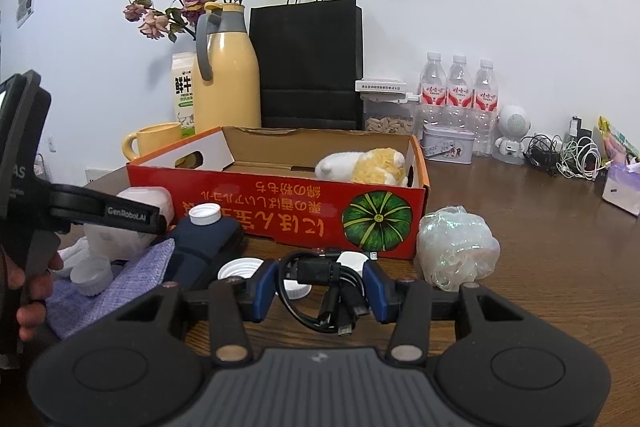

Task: Organize objects
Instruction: 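Grasp the clear plastic box with the left tool while the right tool holds the cable, then carry the cable into the cardboard box with the right tool while the left tool drops the plastic box in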

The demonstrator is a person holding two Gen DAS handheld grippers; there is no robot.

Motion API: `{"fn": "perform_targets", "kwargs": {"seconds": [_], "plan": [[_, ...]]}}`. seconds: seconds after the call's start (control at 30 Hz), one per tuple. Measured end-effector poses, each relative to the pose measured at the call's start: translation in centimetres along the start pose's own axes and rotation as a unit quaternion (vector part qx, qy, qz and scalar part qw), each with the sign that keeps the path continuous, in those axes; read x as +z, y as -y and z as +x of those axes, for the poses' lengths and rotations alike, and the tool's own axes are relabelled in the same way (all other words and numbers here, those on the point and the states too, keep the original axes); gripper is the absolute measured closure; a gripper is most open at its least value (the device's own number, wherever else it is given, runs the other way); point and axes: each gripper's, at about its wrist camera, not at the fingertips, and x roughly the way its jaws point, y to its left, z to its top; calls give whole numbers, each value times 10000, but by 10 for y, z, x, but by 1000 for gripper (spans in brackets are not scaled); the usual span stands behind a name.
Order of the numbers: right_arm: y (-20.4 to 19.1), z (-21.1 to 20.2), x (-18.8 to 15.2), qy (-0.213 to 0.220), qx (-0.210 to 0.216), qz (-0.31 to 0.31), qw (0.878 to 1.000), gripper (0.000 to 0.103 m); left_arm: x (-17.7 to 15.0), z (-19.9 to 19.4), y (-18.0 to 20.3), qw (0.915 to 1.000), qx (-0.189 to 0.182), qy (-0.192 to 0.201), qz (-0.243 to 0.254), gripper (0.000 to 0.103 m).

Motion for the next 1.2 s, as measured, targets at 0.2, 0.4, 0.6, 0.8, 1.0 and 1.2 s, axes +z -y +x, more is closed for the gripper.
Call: {"fn": "perform_targets", "kwargs": {"seconds": [0.2,0.4,0.6,0.8,1.0,1.2], "plan": [[0,0,0,7,-8,-9,10000,57,0,-10,-2,9997,-173,177,-8,37],[-1,-1,0,29,-37,-35,10000,57,1,-28,-7,9985,-335,437,7,37],[-8,-7,1,322,-66,-249,9992,58,10,-52,-9,9949,-599,805,132,37],[-15,-5,29,567,56,-378,9977,57,31,-62,-3,9896,-792,1174,234,36],[-25,17,64,773,69,-485,9958,57,56,-53,4,9854,-920,1407,260,36],[-30,56,91,786,29,-379,9962,57,79,-30,15,9840,-997,1455,235,36]]}}
